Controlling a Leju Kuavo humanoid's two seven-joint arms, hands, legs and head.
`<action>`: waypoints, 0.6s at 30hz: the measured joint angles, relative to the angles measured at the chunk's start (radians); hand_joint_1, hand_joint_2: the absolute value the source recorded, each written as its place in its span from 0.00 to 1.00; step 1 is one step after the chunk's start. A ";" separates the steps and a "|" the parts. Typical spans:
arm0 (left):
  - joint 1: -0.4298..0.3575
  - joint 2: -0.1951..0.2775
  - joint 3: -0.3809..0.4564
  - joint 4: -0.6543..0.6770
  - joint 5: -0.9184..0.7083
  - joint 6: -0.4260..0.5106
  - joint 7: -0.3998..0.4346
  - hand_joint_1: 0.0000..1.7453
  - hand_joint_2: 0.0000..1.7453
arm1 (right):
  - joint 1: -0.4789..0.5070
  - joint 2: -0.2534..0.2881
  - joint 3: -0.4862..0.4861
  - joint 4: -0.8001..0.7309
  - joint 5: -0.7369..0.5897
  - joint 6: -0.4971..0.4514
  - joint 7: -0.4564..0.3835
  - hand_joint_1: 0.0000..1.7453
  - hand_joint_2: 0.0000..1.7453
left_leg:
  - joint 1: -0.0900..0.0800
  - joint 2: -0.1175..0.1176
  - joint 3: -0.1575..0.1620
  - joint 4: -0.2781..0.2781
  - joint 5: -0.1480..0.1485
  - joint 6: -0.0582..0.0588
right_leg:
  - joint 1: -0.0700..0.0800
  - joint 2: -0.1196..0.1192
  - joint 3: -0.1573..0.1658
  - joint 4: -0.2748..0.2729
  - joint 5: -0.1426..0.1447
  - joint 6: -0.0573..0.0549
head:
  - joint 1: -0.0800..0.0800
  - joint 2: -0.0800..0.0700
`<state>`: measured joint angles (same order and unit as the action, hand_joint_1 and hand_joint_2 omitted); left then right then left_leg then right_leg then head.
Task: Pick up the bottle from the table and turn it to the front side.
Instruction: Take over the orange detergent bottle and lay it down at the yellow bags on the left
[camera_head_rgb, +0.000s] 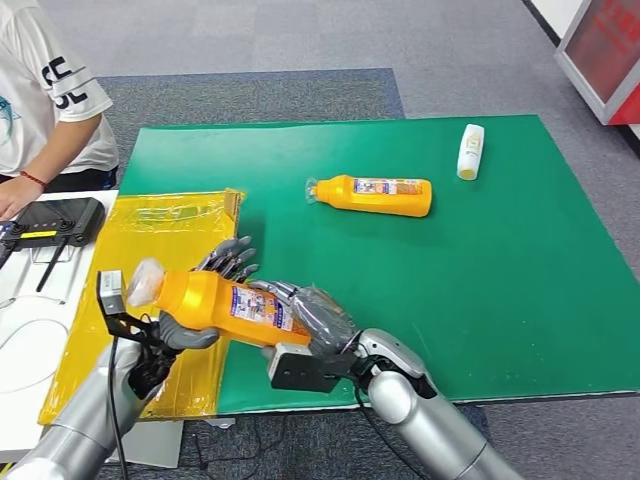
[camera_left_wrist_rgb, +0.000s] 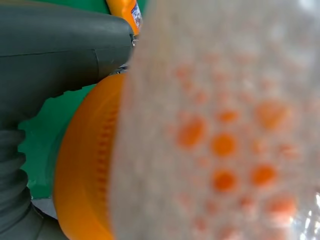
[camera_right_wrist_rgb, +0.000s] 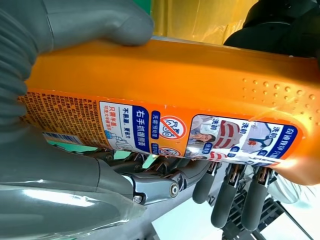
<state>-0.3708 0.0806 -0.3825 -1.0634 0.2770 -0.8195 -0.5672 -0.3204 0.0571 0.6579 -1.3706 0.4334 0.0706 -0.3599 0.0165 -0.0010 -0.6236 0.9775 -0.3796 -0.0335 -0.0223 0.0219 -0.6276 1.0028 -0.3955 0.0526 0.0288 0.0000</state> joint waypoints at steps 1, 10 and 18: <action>-0.003 0.000 -0.001 0.003 0.000 -0.003 0.000 0.00 1.00 | -0.001 0.000 0.000 0.001 -0.001 0.001 0.000 1.00 1.00 | 0.000 0.000 0.000 0.000 0.000 0.000 | 0.000 0.000 0.000 0.000 0.000 0.000 | 0.000 0.000; -0.034 -0.002 -0.021 0.030 -0.005 -0.022 -0.003 1.00 1.00 | -0.018 0.004 0.002 0.012 -0.003 0.006 -0.001 1.00 1.00 | 0.000 0.000 0.000 0.000 0.000 0.000 | 0.000 0.000 0.000 0.000 0.000 0.000 | 0.000 0.000; -0.048 0.001 -0.031 0.044 -0.005 -0.021 -0.009 1.00 1.00 | -0.024 0.005 0.004 0.023 -0.004 0.006 -0.001 1.00 1.00 | 0.000 0.000 0.000 0.000 0.000 0.000 | 0.000 0.000 0.000 0.000 0.000 0.000 | 0.000 0.000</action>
<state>-0.4192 0.0816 -0.4138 -1.0191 0.2721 -0.8410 -0.5757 -0.3448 0.0626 0.6621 -1.3479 0.4297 0.0770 -0.3613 0.0165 -0.0010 -0.6236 0.9775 -0.3797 -0.0335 -0.0223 0.0219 -0.6276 1.0028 -0.3955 0.0526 0.0287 0.0000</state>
